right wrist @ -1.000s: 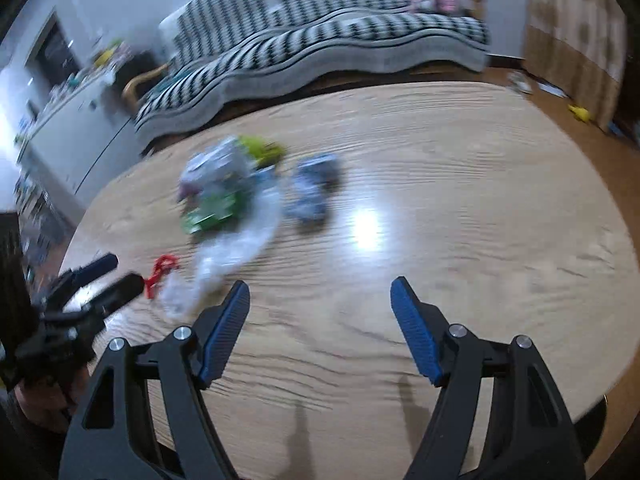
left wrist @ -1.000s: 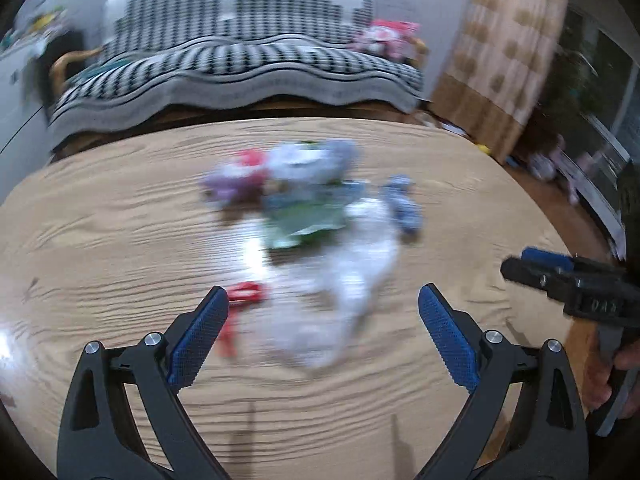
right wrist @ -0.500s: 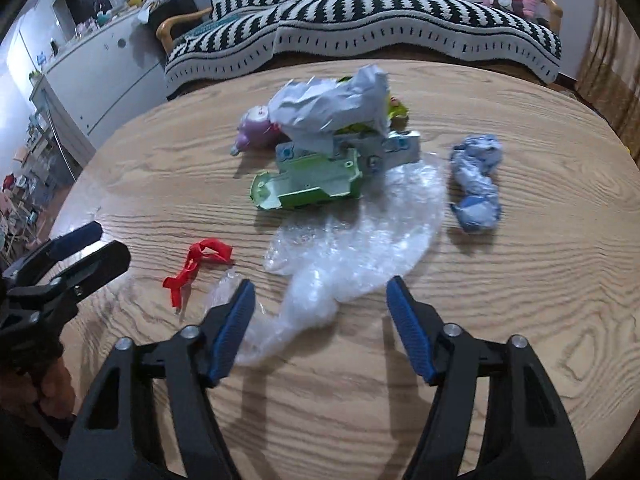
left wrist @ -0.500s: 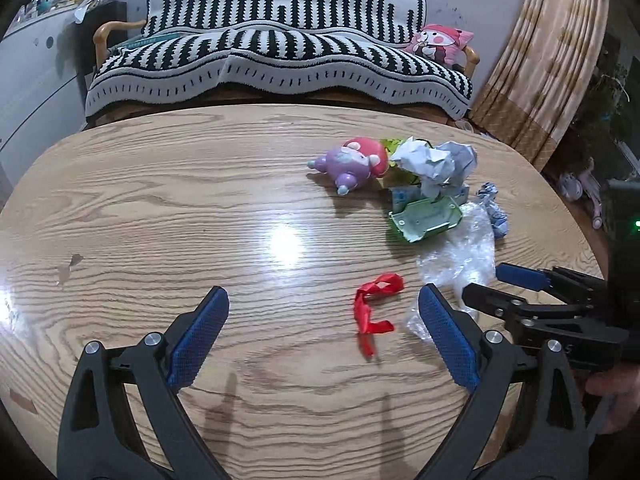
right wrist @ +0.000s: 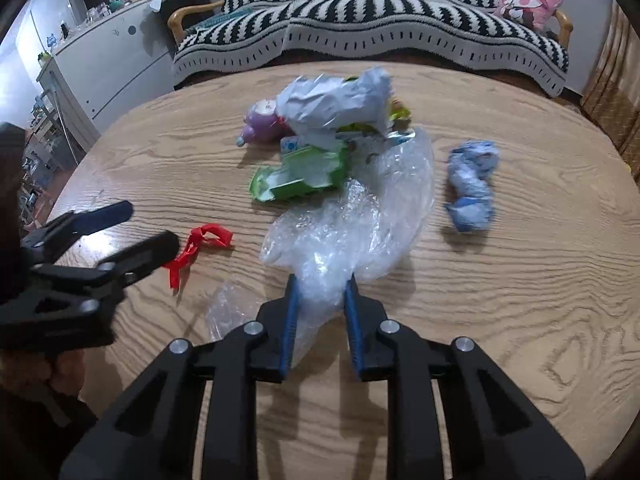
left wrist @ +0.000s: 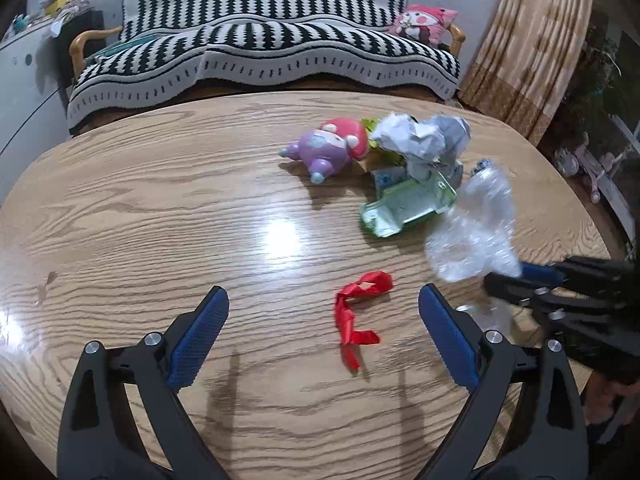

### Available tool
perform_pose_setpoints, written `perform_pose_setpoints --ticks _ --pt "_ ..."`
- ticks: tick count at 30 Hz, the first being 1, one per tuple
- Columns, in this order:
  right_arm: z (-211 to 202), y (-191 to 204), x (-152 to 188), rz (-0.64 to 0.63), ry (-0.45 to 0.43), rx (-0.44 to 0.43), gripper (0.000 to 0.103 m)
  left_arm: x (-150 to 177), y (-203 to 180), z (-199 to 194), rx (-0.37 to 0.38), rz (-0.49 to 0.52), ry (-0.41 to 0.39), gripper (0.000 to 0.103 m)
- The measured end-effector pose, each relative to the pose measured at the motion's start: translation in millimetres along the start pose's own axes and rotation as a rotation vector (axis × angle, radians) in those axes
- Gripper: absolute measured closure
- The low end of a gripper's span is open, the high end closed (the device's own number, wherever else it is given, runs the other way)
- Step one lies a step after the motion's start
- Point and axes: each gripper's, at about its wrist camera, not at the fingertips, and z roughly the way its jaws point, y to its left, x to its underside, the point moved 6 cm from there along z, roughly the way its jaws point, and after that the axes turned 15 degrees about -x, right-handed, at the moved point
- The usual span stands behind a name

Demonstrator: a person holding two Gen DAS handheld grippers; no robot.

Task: Collect trash
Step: 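Grasp the red ribbon with the left tool while the right tool grasps the clear plastic bag, then carry the ribbon and plastic bag over the black bin and open both tools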

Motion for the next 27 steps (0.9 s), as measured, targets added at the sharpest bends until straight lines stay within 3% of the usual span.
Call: perform_pose_setpoints --ticks 8,11,13,16,21,27 --pt "-44.5 -22.6 19.5 0.043 -0.03 0.013 0.081 7.0 -26.7 23.8 -0.026 0.046 0.047 0.011" --pt "-62.3 -30.9 26.5 0.054 -0.047 0.023 0.081 9.2 -31.1 25.8 -0.073 0.062 0.032 0.029" --pt "-76.9 -36.9 31.9 0.062 -0.064 0.029 0.081 9.2 -36.1 21.6 -0.105 0.09 0.017 0.067" --pt "-98.8 -46.5 41.1 0.075 -0.088 0.041 0.081 9.5 -48.0 13.3 -0.08 0.086 0.032 0.069" --pt "-139.5 -74.9 62.5 0.127 -0.132 0.079 0.081 2.2 -85.2 -14.4 -0.041 0.096 -0.011 0.069" --pt "-201.1 -133.0 110.7 0.232 -0.194 0.159 0.081 -7.1 -179.2 -63.7 0.101 0.169 -0.089 0.069"
